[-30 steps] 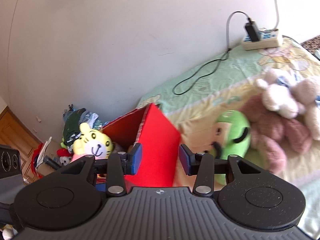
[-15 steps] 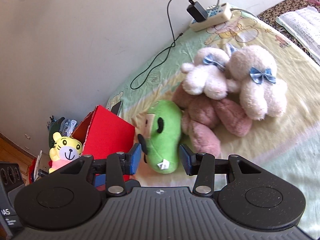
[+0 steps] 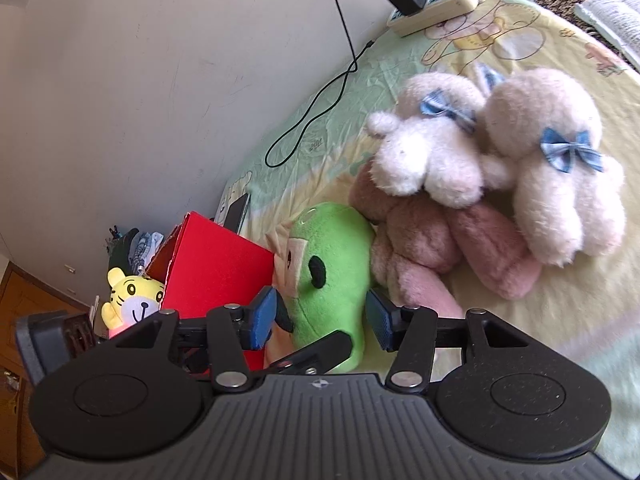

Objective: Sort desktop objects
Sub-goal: 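Close the right gripper on the green bean-shaped plush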

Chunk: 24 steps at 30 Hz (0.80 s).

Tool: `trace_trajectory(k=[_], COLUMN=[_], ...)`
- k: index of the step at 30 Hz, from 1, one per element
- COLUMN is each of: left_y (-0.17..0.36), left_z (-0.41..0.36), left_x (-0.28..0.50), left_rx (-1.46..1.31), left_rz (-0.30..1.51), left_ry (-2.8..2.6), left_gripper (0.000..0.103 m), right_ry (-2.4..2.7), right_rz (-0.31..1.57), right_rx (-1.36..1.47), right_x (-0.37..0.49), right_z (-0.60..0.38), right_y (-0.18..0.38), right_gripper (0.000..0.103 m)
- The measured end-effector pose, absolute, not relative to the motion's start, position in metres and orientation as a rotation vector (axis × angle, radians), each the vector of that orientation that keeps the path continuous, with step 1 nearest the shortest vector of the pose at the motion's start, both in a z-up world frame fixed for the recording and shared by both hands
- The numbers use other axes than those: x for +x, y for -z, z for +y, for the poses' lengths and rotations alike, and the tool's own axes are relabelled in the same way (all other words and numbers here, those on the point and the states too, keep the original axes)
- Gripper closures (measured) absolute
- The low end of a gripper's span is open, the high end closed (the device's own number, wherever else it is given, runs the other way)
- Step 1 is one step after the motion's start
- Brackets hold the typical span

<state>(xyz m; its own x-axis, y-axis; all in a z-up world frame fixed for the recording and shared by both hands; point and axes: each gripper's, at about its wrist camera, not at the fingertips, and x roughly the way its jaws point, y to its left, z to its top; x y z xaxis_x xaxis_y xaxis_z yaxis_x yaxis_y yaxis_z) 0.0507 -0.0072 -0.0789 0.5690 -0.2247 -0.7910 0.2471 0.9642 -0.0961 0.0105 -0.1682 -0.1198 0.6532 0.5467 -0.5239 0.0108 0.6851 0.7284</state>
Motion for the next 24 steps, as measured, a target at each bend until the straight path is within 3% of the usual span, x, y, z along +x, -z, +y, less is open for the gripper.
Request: trace_trajectory(k=[10,12,14,16,24], left_y=[0.104,0.106,0.108,0.109,0.099], left_z=[-0.012,-0.012,-0.015,-0.023,-0.018], left_x=[0.083,0.087,0.090,0.088,0.077], left_rx=[0.066,0.066,0.089,0.142,0.101], left_rz=[0.965,0.972,0.978,0.966,0.987], left_ry=[0.290,0.297,0.297,0.296,0.308], left_gripper=[0.005,0.019,0.022,0.033,0.037], right_ry=[-0.347,-0.328,-0.301,-0.290,-0.300], right_rz=[0.881,0.885,0.898,0.917,0.909], right_rx=[0.782,0.767,0.753,0.747,0.710], right_x=[0.053,0.057,0.060,0.062,0.050], right_z=[-0.149,-0.146,-0.145,-0.143,-0.138], right_y=[0.130,0.131,0.134,0.138,0.132], right_gripper=[0.044,0.043,0.044,0.044,0.049])
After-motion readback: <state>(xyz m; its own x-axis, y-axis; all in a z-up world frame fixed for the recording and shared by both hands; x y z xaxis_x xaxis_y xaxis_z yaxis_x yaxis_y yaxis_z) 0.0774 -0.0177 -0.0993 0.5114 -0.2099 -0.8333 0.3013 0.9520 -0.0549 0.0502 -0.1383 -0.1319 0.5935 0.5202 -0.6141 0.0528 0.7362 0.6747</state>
